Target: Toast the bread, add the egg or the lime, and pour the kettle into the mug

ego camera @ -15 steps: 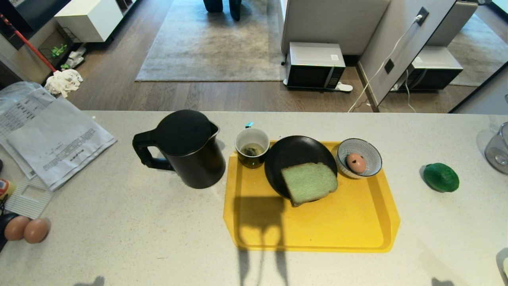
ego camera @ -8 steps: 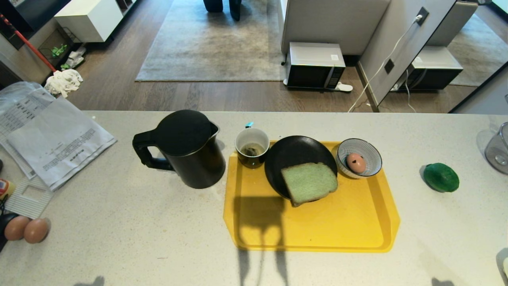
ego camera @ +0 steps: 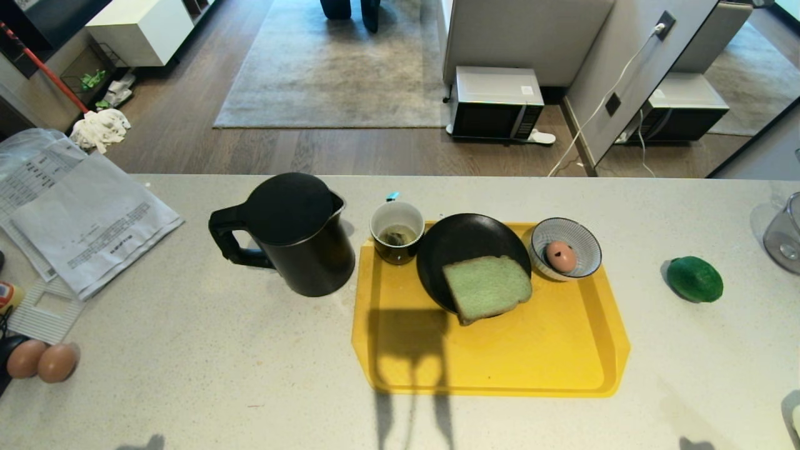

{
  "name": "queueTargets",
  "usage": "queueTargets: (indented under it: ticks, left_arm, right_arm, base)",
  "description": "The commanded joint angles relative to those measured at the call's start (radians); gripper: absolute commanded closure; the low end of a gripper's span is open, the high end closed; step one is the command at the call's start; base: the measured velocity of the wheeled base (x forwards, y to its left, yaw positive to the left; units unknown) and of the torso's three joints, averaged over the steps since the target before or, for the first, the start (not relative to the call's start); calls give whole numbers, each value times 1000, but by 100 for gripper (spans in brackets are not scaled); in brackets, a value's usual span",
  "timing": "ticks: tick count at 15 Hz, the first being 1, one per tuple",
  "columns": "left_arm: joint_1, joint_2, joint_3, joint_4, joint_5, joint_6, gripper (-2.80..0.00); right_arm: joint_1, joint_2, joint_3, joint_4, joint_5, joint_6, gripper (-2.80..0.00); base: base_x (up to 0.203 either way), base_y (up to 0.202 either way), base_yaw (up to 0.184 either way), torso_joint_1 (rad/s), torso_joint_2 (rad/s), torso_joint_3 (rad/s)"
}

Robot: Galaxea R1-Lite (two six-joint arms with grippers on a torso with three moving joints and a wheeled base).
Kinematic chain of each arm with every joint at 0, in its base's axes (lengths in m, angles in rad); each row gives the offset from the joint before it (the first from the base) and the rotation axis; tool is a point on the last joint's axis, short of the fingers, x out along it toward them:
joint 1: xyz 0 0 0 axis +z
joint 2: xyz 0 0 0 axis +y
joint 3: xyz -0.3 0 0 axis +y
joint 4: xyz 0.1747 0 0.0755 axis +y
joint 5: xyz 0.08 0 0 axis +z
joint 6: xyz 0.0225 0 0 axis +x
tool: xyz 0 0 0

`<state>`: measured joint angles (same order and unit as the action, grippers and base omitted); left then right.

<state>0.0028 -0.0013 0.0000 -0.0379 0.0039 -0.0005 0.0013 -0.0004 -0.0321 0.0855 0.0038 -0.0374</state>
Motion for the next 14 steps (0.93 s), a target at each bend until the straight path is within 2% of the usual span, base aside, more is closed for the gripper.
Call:
queueTargets:
  ticks: [1, 14]
  left_arm:
    - [0, -2, 14, 0, 1, 0, 0]
    - [0, -2, 14, 0, 1, -1, 0]
  right_arm:
    - [0, 0, 0, 0, -1, 1, 0]
    - [0, 0, 0, 0, -2, 2, 0]
  base:
    - [0, 0, 0, 0, 0, 0]
    - [0, 0, 0, 0, 0, 0]
